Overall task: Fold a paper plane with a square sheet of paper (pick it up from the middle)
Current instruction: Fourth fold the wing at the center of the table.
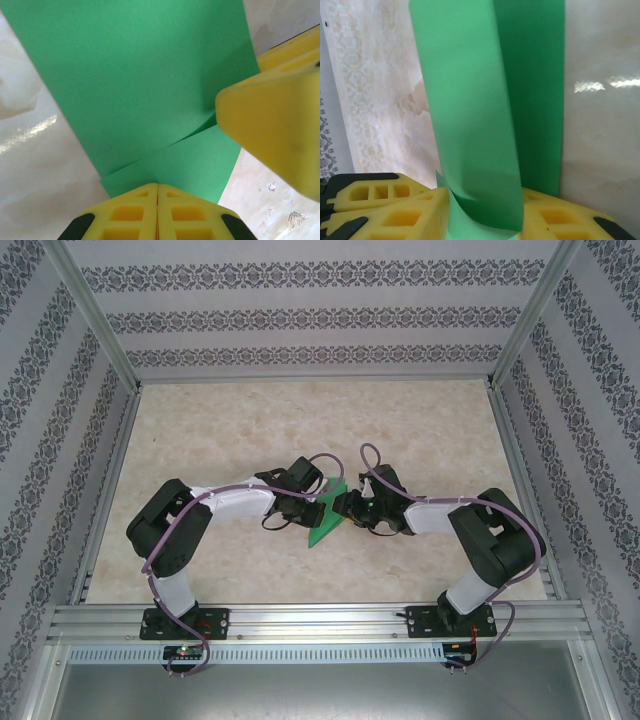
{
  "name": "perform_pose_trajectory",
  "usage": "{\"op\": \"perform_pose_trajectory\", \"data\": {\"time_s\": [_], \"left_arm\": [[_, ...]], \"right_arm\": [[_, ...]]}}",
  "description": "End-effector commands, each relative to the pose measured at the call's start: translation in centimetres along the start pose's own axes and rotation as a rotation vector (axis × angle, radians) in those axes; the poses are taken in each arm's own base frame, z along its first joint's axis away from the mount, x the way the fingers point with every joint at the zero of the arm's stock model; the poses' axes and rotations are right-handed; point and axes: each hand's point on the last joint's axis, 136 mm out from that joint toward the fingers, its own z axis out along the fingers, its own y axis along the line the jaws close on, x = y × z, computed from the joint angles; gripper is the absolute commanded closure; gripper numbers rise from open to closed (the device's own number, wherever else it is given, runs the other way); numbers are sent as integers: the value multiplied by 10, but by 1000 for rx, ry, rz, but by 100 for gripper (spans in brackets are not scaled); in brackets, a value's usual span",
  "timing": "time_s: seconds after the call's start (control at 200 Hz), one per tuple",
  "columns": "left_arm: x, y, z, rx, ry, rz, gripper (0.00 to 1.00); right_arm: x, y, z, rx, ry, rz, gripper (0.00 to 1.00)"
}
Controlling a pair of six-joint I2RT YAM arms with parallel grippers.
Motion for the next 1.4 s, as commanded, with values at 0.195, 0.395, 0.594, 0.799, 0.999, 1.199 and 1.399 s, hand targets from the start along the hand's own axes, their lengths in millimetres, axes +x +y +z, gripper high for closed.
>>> {"op": "perform_pose_trajectory", "data": {"time_s": [0.195,0.395,0.594,0.799,0.999,1.199,1.399], "left_arm": [[0,6,3,-34,-15,-4,91],[-1,7,-2,-43,-27,-4,91],[-1,7,-1,-40,-26,-4,90],[-1,7,0,-43,-26,-3,90],[-1,8,-2,-45,-31,-6,90],[-4,1,-13,-22,-67,10,85],[-1,-15,-30,47,-122,58,65]], "right_arm": [[3,15,0,-36,31,-149,62],[-1,21,-8,-40,-4,-152,60],[-2,32,-4,-91,5,-159,60],[1,28,9,-86,59,-174,64],[5,18,12,-41,91,-183,74],[3,15,10,-3,80,-165,87],[-4,15,7,21,37,-90,95]]}}
